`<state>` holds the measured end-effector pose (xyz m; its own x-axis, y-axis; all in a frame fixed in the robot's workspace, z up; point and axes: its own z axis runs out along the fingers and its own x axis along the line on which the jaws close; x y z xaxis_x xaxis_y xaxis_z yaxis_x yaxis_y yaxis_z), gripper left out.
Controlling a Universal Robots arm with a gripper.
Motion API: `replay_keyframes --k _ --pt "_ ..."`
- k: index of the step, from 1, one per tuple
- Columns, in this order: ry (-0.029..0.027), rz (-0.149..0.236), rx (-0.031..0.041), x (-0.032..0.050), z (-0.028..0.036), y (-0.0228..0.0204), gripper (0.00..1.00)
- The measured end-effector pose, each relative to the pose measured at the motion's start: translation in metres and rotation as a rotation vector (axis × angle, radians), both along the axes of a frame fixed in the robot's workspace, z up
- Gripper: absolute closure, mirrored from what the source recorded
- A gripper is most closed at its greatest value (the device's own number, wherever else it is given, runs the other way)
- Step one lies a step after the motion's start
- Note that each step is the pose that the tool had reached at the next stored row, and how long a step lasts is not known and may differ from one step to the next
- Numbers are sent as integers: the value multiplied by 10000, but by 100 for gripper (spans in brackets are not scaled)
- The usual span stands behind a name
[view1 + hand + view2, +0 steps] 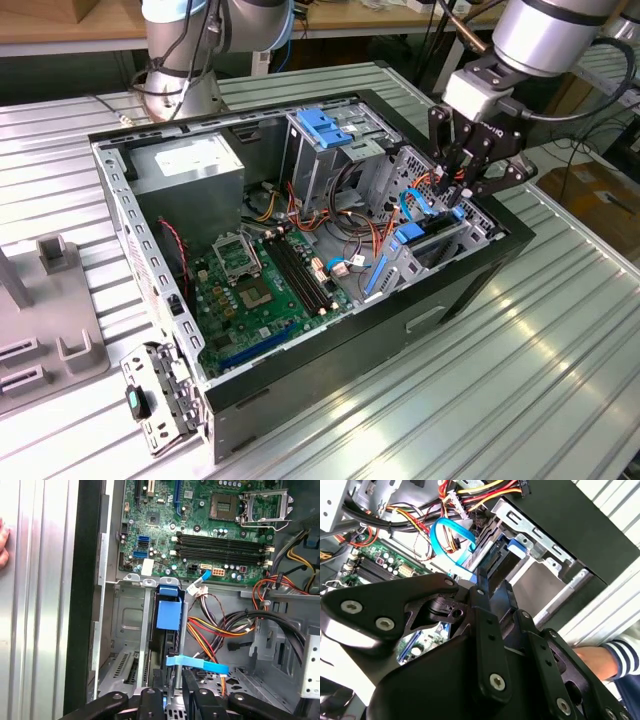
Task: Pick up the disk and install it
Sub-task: 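Insert the second disk wire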
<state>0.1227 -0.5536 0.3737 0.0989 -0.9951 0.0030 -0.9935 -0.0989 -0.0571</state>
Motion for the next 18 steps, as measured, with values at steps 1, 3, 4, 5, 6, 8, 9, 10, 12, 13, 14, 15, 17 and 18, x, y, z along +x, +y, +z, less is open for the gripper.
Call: replay_keyframes --k 1,3,4,5,6,8,9,10,12,13,14,15,17,18 --pt "0 0 2 0 31 0 70" --pt "0 0 2 0 85 0 70" --pt "0 0 2 0 85 0 70" --pt "0 -1 1 0 93 0 70" --pt "0 0 1 0 101 0 70" --pt "0 0 1 0 101 0 70" --pt "0 0 0 0 101 0 70" --pt "0 0 1 0 102 0 70" --pt "0 0 0 0 102 0 70" --pt "0 0 0 0 102 0 70" --pt "0 5 -3 7 104 1 70" --pt "0 8 -2 12 103 1 70" --pt "0 24 0 26 102 1 70" --pt "0 38 0 38 103 4 70"
